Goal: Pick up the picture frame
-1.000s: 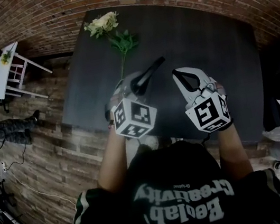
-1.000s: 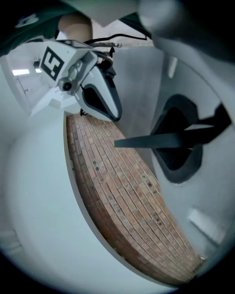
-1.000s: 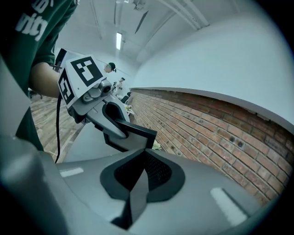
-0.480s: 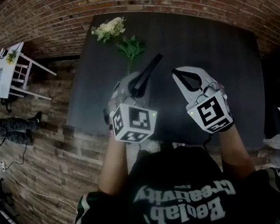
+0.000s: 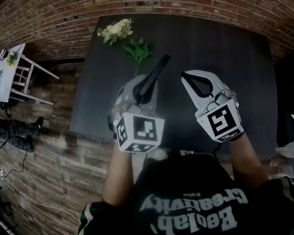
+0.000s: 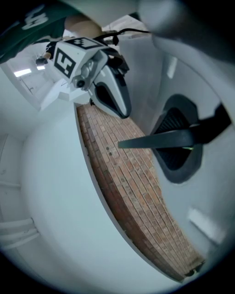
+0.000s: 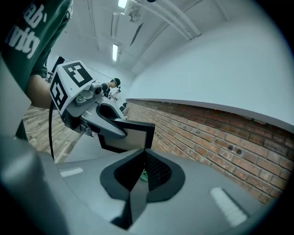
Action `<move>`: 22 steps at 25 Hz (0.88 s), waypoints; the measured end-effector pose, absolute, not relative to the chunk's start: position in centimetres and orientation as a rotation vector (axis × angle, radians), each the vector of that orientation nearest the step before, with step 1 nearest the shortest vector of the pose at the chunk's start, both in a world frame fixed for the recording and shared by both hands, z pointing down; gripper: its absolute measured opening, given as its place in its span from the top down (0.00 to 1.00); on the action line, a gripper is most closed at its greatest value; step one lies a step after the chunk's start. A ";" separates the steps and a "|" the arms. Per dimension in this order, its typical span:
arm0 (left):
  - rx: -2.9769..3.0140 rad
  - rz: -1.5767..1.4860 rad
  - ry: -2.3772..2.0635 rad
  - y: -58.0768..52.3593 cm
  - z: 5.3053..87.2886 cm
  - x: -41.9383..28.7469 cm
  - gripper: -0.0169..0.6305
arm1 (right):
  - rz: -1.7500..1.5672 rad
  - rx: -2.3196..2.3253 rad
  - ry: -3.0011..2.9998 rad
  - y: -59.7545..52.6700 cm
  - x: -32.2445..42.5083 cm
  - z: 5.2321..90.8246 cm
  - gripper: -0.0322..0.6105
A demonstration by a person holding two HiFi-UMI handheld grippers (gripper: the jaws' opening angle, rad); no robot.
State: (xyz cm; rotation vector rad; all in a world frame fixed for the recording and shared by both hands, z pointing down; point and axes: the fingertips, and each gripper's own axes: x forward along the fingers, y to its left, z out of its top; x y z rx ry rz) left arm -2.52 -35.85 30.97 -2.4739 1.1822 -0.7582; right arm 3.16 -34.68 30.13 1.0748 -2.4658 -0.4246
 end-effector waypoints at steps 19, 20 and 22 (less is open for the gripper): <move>-2.465 -0.694 1.181 -34.8 30.2 -1.7 0.91 | -0.452 1.085 -2.474 -33.5 3.4 30.4 0.94; -2.465 -0.692 1.180 -34.8 30.2 -1.6 0.91 | -0.454 1.088 -2.475 -33.5 3.4 30.5 0.94; -2.464 -0.688 1.180 -34.7 30.3 -1.6 0.91 | -0.457 1.098 -2.479 -33.5 3.4 30.4 0.94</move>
